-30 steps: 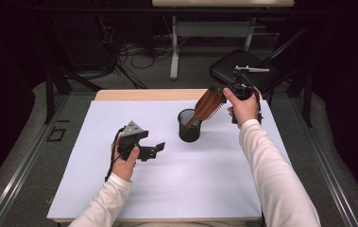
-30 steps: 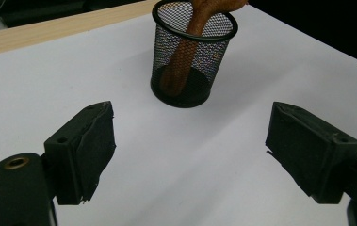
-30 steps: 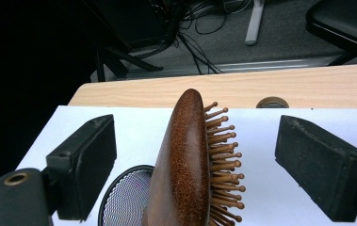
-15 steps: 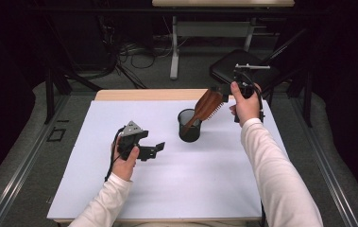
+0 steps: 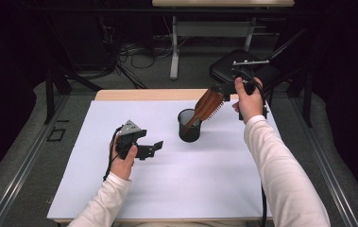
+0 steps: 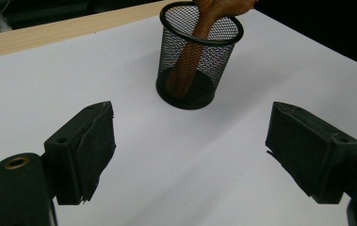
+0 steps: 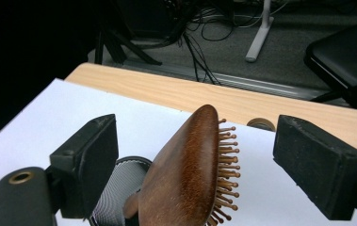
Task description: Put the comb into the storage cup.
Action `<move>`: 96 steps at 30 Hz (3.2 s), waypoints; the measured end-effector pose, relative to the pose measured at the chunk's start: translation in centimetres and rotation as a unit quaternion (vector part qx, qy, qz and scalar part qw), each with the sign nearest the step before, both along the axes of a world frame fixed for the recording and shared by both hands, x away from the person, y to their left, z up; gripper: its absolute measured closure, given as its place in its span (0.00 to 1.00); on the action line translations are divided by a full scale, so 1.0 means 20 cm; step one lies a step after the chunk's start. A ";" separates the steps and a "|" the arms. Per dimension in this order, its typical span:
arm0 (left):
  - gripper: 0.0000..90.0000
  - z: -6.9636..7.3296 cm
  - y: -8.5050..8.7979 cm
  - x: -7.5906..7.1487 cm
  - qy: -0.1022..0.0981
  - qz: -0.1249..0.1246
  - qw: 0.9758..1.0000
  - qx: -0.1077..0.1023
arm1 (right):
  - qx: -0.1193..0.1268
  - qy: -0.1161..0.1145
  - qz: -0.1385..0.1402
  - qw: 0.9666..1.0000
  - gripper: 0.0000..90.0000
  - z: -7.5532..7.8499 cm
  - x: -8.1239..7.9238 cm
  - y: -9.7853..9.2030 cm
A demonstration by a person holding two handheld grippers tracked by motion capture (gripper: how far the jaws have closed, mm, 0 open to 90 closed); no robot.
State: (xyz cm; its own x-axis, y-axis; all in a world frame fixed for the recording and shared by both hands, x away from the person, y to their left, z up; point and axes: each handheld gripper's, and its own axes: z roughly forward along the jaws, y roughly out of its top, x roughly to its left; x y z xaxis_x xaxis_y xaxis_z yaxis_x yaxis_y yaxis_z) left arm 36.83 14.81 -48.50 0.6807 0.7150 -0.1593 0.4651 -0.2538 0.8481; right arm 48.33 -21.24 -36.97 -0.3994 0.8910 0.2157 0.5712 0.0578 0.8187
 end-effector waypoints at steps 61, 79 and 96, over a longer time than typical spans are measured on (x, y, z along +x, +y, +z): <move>0.18 0.12 0.07 -0.05 -0.029 -0.043 0.999 -0.011 | -0.052 -0.026 0.149 0.987 0.01 -0.20 -0.58 0.05; 0.18 0.13 0.12 -0.14 -0.031 -0.057 0.998 -0.002 | -0.057 -0.031 0.142 0.988 0.02 -0.35 -0.78 -0.03; 0.18 0.03 0.20 -0.26 -0.034 -0.049 0.998 -0.015 | -0.028 -0.014 0.104 0.994 0.04 -0.60 -0.91 -0.18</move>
